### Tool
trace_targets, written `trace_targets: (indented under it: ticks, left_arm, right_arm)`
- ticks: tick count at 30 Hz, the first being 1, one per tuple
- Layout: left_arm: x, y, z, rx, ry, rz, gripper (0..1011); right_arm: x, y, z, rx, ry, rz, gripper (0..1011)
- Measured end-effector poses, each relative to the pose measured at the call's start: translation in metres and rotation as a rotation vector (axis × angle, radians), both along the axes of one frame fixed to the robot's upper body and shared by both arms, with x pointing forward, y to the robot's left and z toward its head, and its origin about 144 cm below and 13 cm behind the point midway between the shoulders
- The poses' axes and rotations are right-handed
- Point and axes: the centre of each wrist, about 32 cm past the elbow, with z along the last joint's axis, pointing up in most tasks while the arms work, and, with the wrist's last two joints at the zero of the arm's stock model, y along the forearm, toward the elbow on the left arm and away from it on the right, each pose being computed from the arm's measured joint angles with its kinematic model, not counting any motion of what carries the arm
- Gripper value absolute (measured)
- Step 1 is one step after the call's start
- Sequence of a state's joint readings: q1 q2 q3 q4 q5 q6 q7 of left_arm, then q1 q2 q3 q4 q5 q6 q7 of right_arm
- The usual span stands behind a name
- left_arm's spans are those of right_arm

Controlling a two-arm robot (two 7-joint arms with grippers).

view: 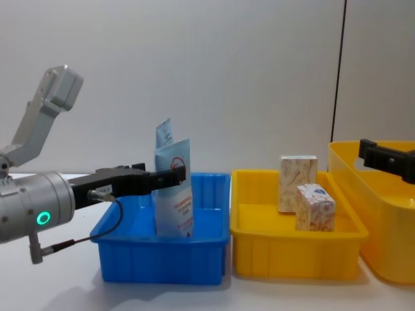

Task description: Bimanual collaborative sorting of washing and personal care products

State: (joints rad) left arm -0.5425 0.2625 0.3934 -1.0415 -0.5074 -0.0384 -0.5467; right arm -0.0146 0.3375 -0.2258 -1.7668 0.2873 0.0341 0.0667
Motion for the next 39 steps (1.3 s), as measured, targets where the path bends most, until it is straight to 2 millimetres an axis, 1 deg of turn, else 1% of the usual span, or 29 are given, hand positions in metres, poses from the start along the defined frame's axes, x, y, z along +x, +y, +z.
trace_targets:
  ticks: [16, 24, 28, 32, 34, 36, 37, 38, 39]
  left_arm:
    - [0.017, -0.013, 0.003, 0.011, 0.021, -0.012, 1002]
    - [0.022, -0.017, 0.005, 0.033, 0.035, -0.017, 997]
    - [0.023, -0.018, 0.005, 0.041, 0.038, -0.018, 916]
    - [0.024, -0.020, 0.006, 0.047, 0.043, -0.019, 797]
    - [0.025, -0.020, 0.006, 0.048, 0.043, -0.019, 761]
    - [0.025, -0.021, 0.006, 0.050, 0.044, -0.019, 683]
    - [0.025, -0.021, 0.006, 0.051, 0.045, -0.019, 670]
    - [0.025, -0.021, 0.006, 0.052, 0.045, -0.020, 601]
    - [0.026, -0.021, 0.006, 0.052, 0.046, -0.020, 586]
  right_arm:
    - [0.000, 0.000, 0.000, 0.000, 0.000, 0.000, 1003]
    - [0.000, 0.000, 0.000, 0.000, 0.000, 0.000, 1003]
    - [0.000, 0.000, 0.000, 0.000, 0.000, 0.000, 1003]
    - [0.000, 0.000, 0.000, 0.000, 0.000, 0.000, 1003]
    - [0.000, 0.000, 0.000, 0.000, 0.000, 0.000, 1003]
    - [0.000, 0.000, 0.000, 0.000, 0.000, 0.000, 1003]
    - [0.000, 0.000, 0.000, 0.000, 0.000, 0.000, 1003]
    - [0.000, 0.000, 0.000, 0.000, 0.000, 0.000, 1003]
    - [0.000, 0.000, 0.000, 0.000, 0.000, 0.000, 1003]
